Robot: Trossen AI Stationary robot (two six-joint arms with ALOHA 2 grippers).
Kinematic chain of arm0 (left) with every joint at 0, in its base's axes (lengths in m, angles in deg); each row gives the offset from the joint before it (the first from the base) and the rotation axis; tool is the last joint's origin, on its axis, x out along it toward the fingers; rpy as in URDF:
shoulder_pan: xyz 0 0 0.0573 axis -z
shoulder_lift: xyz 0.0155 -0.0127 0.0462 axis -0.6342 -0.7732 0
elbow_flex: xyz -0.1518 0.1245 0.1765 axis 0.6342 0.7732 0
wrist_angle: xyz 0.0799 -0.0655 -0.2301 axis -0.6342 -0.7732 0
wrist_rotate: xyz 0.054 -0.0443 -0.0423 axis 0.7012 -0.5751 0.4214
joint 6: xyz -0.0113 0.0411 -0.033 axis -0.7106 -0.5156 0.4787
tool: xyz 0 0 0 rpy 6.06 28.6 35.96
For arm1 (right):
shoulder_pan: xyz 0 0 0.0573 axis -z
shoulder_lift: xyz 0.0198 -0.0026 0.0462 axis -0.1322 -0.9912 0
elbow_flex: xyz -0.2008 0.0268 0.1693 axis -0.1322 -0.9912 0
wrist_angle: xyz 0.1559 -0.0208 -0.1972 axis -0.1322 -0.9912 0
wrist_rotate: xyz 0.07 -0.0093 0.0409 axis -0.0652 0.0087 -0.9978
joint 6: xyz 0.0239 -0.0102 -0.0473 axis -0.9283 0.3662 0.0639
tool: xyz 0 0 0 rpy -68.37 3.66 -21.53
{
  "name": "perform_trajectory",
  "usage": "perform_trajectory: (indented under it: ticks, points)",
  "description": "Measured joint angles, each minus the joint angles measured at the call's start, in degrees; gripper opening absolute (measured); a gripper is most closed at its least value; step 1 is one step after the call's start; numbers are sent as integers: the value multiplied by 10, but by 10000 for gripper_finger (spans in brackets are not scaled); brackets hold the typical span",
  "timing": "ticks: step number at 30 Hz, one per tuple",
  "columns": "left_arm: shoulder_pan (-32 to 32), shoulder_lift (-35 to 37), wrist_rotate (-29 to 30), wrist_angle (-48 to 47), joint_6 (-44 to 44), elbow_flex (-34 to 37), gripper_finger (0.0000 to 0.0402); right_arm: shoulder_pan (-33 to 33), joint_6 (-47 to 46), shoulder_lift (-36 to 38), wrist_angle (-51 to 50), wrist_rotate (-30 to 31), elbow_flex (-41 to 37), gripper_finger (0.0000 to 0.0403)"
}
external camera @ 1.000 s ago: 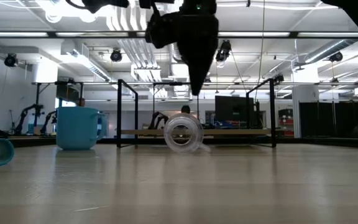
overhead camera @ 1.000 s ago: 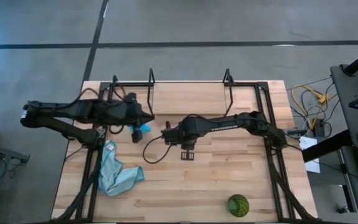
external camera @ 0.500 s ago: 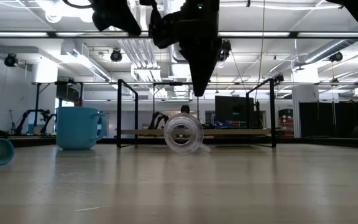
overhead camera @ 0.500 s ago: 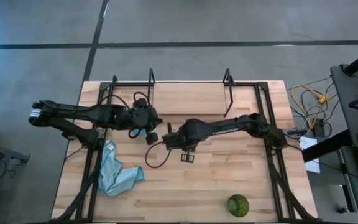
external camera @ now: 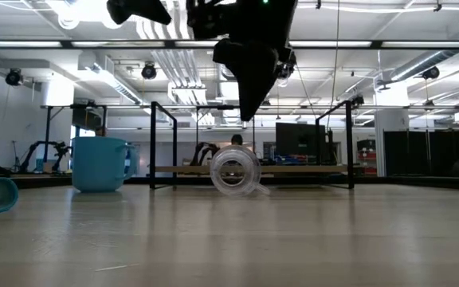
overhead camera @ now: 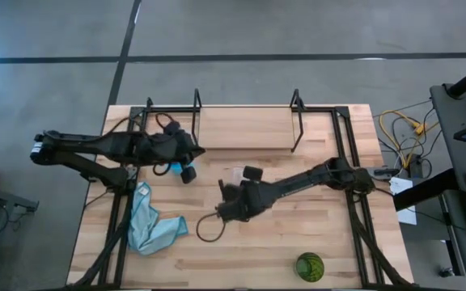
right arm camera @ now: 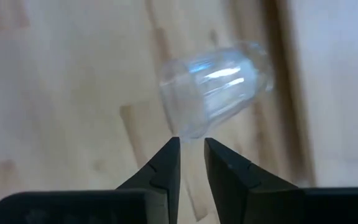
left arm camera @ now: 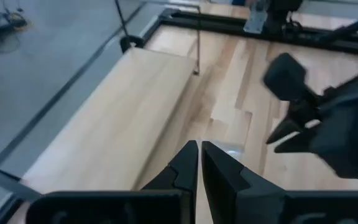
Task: Stack small to large cups/mugs on shelf
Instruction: Put the transparent mug on the shelf
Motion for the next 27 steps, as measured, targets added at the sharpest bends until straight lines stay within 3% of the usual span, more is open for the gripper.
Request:
perform_trajectory:
  ticks: [3, 10, 19, 27]
  points:
    - [0, 19, 6, -1, -13, 0, 8, -10, -30, 0, 4, 36, -6, 68]
    - [0, 45, 7, -1, -25, -1, 8, -13, -158, 0, 13, -28, -16, 74]
    - [0, 80, 7, -1, -49, -1, 8, -23, -148, 0, 98, -19, -32, 74]
    - [0, 113, 7, -1, -98, -1, 8, -24, -153, 0, 103, 27, -44, 62]
